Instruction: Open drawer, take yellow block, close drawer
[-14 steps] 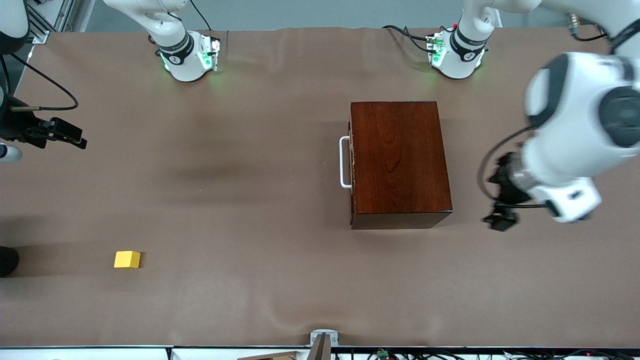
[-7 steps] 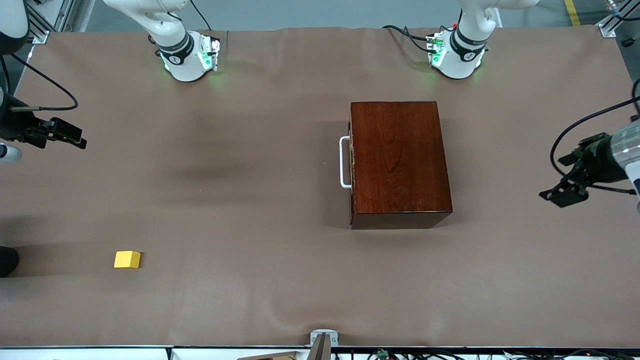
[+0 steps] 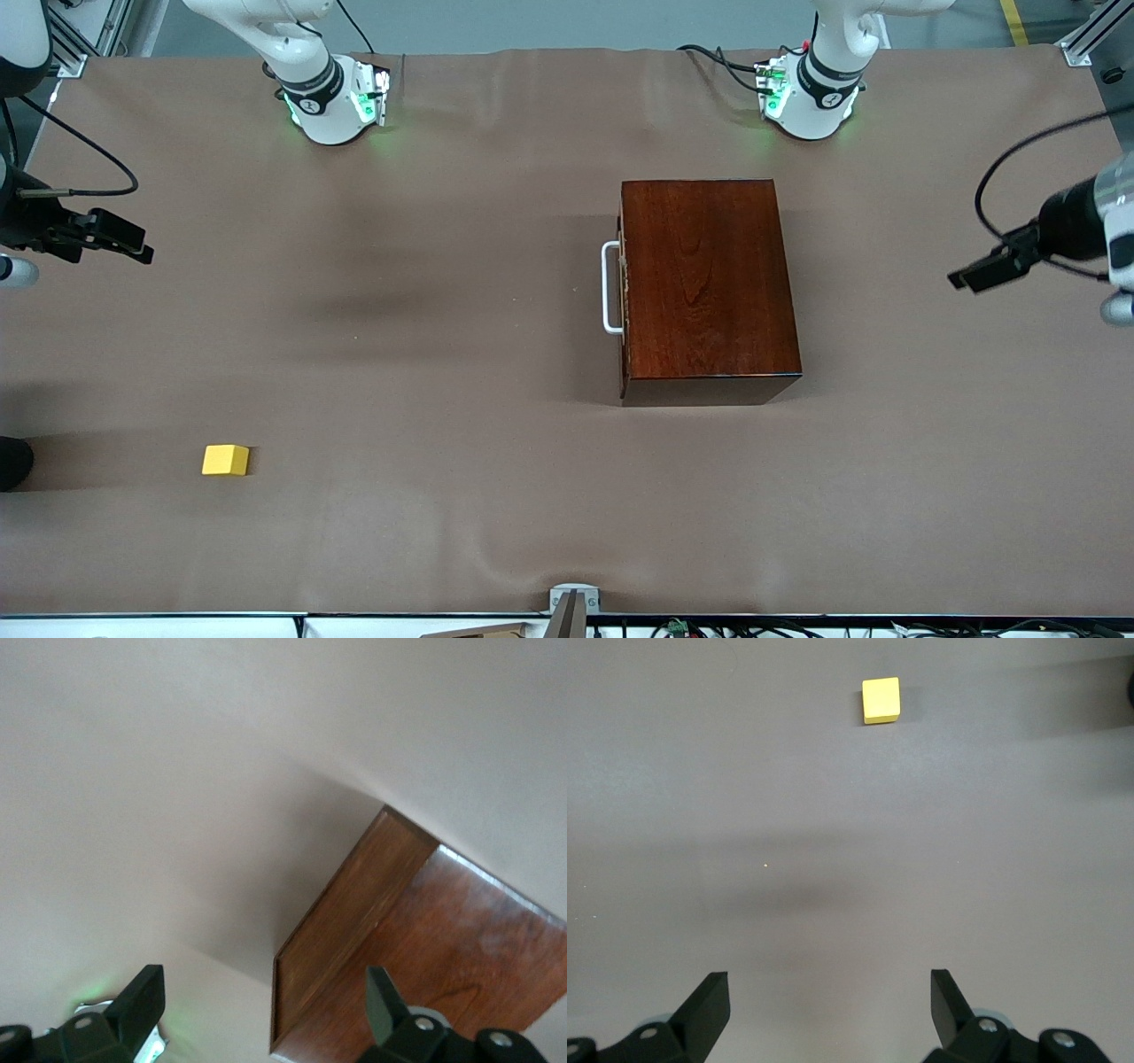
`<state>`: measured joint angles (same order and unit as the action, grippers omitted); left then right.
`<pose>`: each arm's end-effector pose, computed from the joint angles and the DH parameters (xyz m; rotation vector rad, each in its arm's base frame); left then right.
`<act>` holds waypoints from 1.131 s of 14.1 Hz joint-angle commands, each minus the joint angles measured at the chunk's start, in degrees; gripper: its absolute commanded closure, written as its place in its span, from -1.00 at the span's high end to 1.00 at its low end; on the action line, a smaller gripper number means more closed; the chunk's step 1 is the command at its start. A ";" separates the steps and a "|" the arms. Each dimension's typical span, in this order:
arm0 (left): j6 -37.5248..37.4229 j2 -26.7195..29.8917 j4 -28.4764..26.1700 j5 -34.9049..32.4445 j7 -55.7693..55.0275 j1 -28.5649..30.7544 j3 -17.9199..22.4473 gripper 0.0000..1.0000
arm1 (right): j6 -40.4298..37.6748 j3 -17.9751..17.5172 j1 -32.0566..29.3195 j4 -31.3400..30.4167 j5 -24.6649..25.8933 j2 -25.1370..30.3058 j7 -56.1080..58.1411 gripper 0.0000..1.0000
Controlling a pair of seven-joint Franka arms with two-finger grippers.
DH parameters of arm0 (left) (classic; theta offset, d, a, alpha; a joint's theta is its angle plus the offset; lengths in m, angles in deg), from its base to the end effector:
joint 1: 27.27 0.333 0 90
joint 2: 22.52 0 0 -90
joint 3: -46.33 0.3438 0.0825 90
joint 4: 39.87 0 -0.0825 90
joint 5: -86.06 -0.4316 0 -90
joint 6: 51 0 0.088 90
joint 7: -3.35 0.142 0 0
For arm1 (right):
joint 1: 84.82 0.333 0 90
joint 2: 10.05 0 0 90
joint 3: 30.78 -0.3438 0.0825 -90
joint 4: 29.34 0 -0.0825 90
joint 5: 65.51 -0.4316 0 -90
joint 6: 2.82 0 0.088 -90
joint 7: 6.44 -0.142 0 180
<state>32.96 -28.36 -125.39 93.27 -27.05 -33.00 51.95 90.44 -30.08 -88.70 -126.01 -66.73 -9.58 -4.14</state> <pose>0.6193 -0.0229 0.5880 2.9505 0.7906 -0.2365 0.5966 -0.0449 0.5666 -3.1156 0.0647 0.0778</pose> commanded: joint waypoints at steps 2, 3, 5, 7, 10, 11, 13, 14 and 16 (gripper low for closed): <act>0.50 4.77 -3.95 -4.03 9.72 5.02 -7.97 1.00 | -0.36 -0.44 -0.87 -1.15 0.69 1.37 -0.36 1.00; 0.41 4.95 -3.95 -4.74 12.35 5.90 -9.12 1.00 | -0.36 -0.53 -0.87 -1.15 0.69 1.37 -0.36 1.00; 0.32 6.00 -3.86 -4.75 18.06 6.08 -9.22 1.00 | -0.44 -0.44 -0.87 -1.15 0.69 1.46 -0.36 1.00; 0.32 7.06 -3.68 -5.10 23.52 5.91 -9.05 1.00 | -0.44 -0.44 -0.87 -1.07 0.69 1.46 -0.36 1.00; 0.41 7.76 -2.89 -6.77 25.04 4.42 -9.31 1.00 | -0.79 -0.44 -0.87 -0.98 0.69 1.46 -0.36 1.00; 0.41 7.94 -2.63 -7.12 25.04 4.15 -9.31 1.00 | -0.80 -0.44 -0.78 -0.98 0.69 1.46 -0.36 1.00; 0.41 8.12 -2.63 -7.12 26.61 4.15 -9.31 1.00 | -0.71 -0.44 -0.87 -0.98 0.69 1.38 -0.36 1.00; 0.41 8.12 -2.63 -7.47 28.79 4.15 -9.31 1.00 | -0.71 -0.44 -0.87 -1.06 0.69 1.37 -0.36 1.00; 0.24 8.21 -2.63 -7.74 31.79 4.24 -9.05 1.00 | -0.53 -0.44 -0.78 -1.07 0.69 1.29 -0.36 1.00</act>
<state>33.08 -21.03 -127.61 87.03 1.53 -28.87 42.86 90.01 -29.93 -88.74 -126.02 -66.72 -9.58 -4.14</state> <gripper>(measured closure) 0.000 0.000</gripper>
